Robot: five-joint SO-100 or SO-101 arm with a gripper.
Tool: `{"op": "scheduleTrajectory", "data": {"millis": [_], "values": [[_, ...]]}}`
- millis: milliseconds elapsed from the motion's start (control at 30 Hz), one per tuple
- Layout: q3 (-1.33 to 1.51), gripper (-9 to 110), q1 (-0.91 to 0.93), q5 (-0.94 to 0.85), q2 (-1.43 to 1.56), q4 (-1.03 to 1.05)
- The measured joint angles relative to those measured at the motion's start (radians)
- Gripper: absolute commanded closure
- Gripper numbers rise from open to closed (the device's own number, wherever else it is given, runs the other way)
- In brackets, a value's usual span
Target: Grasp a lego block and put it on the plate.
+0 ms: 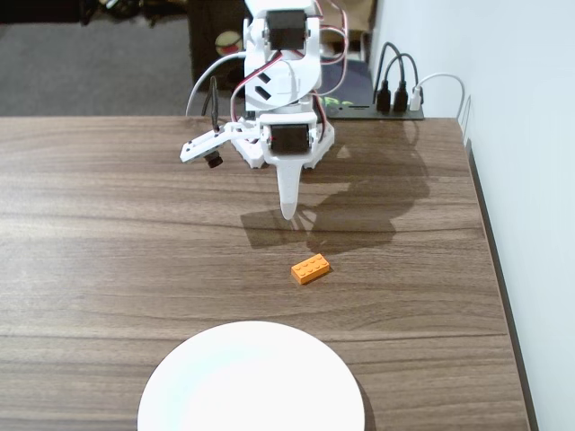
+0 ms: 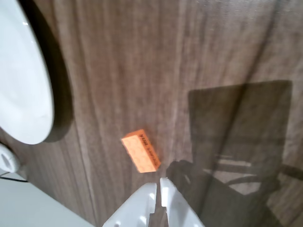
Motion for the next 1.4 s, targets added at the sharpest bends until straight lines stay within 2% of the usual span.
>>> {"op": "scheduleTrajectory", "data": {"millis": [633, 1400], "values": [[-0.135, 100, -0.017, -0.058, -0.436, -0.175], [-0.385, 98, -0.009, -0.038, -0.796, -0.143]]}}
